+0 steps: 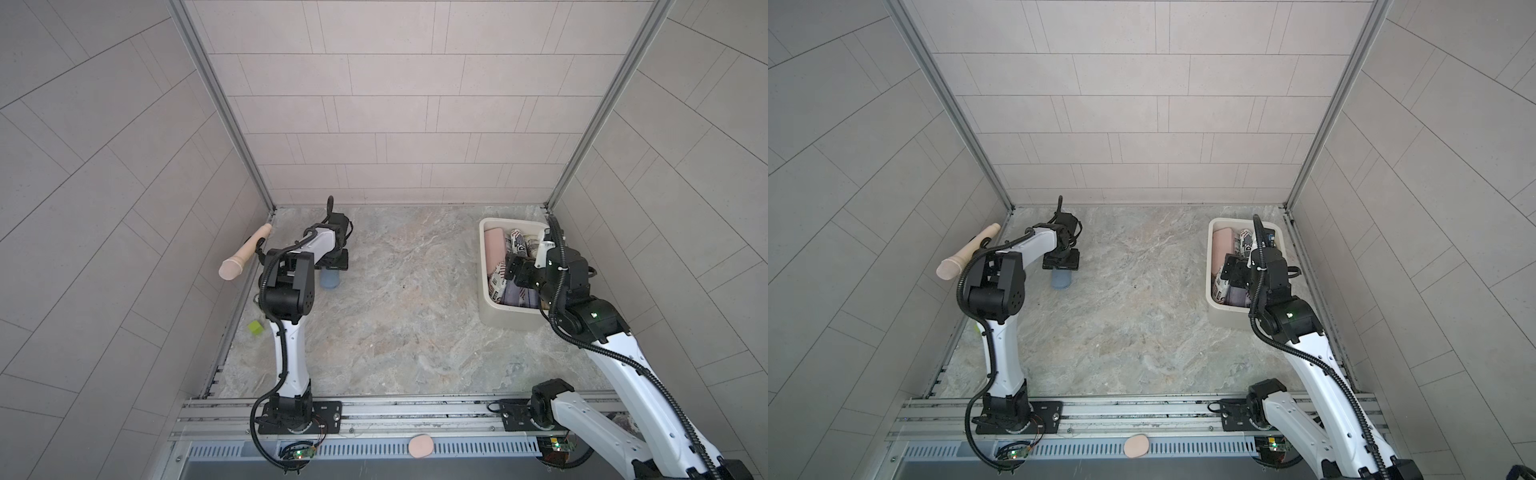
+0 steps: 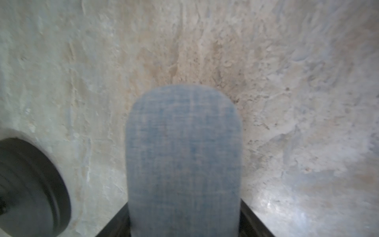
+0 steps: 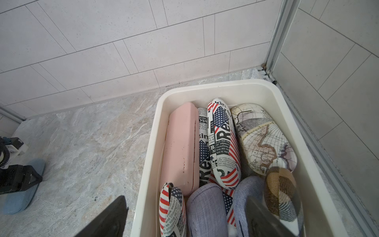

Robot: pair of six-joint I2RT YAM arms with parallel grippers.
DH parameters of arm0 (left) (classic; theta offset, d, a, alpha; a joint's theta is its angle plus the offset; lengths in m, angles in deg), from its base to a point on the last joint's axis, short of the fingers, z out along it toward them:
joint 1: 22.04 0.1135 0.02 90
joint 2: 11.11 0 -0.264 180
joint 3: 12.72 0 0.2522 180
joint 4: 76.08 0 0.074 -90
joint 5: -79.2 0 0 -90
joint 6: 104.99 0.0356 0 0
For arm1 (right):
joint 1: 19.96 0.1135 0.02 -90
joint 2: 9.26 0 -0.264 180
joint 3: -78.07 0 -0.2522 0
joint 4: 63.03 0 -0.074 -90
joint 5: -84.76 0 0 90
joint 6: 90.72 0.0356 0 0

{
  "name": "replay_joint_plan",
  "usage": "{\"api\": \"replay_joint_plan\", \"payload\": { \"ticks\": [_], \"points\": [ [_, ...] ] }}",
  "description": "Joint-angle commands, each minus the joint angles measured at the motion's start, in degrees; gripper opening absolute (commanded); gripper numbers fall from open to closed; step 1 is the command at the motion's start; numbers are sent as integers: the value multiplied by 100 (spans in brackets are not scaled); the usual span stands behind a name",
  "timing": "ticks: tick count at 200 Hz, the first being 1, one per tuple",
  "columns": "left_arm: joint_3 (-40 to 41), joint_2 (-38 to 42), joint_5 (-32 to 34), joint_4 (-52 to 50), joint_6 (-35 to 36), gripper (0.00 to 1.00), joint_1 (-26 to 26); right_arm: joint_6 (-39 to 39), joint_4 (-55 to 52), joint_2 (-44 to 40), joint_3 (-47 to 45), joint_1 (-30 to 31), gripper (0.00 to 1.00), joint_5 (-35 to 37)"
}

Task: Put the glasses cases into the storage boxes
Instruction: Pick up the glasses case at the center of the board.

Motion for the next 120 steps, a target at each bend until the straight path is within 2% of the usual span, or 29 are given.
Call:
{"api": "replay_joint_plan", "payload": {
  "ticks": [1,26,47,65,72,81,93,120],
  "points": [
    [-73,-44,-3,-381,66,63,-42,-62,99,-39,187,-5,90,15],
    [-67,142,-242,-449,-60,55,-132,-81,81,-46,183,-13,90,-30],
    [163,756,-743,-227,-318,53,-414,-66,87,16,195,-44,88,-270],
    [655,1518,-1524,448,-588,50,-805,-29,5,132,332,-76,87,-616],
    [957,1831,-2207,939,-644,48,-970,-24,-11,181,380,-80,85,-813],
    [1351,2223,-3106,1699,-781,46,-1280,-32,-45,224,435,-77,77,-1008],
    [1767,2647,-3532,2704,-1114,45,-1853,114,-137,221,495,-77,72,-1095],
    [2115,3154,-3264,4247,-1080,48,-3181,295,148,139,359,-73,60,-1514]
  ]
}}
